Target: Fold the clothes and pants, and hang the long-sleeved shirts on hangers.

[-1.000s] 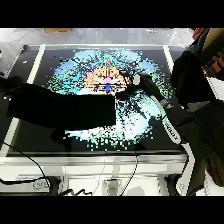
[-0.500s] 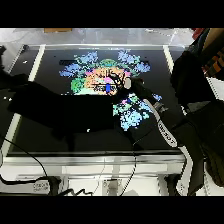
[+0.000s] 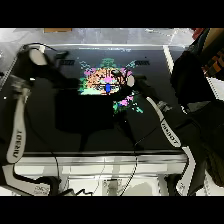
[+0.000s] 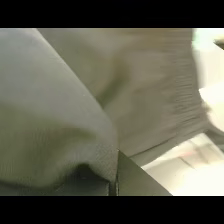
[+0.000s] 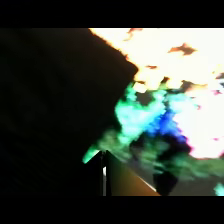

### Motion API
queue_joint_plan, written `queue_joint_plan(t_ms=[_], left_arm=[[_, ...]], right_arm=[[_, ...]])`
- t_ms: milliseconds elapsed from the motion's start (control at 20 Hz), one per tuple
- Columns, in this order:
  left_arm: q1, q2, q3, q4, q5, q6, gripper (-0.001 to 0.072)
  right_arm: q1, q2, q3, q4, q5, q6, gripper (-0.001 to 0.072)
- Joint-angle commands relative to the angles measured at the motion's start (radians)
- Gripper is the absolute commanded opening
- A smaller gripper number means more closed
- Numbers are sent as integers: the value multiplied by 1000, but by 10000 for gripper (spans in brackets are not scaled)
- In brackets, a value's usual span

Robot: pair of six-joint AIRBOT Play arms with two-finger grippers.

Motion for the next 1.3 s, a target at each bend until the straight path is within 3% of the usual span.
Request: queue_joint_plan(t_ms=[0, 50, 100, 150, 200, 250, 450, 700, 900, 1050, 1100, 1150, 1200, 1250], left_arm=[[-133, -82, 0, -155, 179, -61, 12], [-159, -101, 0, -193, 219, -87, 16], [-188, -121, 0, -219, 252, -104, 99], [-215, -137, 0, -220, 273, -103, 306], [-241, -158, 0, -217, 285, -107, 619], [-261, -177, 0, -218, 287, -110, 700], [-282, -201, 2, -215, 296, -98, 703], [-174, -139, 2, -73, 298, -95, 700], [-72, -22, 2, 55, 295, -95, 698], [-30, 83, 2, 108, 296, -95, 698], [-25, 109, 2, 117, 296, -95, 698], [-25, 130, 2, 124, 296, -95, 699], [-25, 144, 2, 124, 296, -95, 699], [-26, 151, 2, 124, 295, -95, 699]], right_arm=[[-64, 47, 0, -19, 2, 0, 21], [-92, 64, 0, -19, 4, 1, 21], [-118, 78, 0, -19, 5, 1, 21], [-147, 92, 0, -19, 6, 2, 21], [-173, 103, 0, -18, 8, 2, 21], [-199, 114, 0, -18, 15, 3, 21], [-285, 135, 0, -19, 80, 0, 21], [-438, 134, -31, 34, 177, -127, 20], [-568, 134, -218, 410, 222, -216, 20], [-542, 134, -405, 689, 216, -261, 30], [-511, 134, -451, 735, 190, -259, 204], [-468, 134, -482, 753, 154, -257, 531], [-423, 133, -492, 749, 114, -256, 680], [-367, 133, -492, 737, 55, -241, 692]])
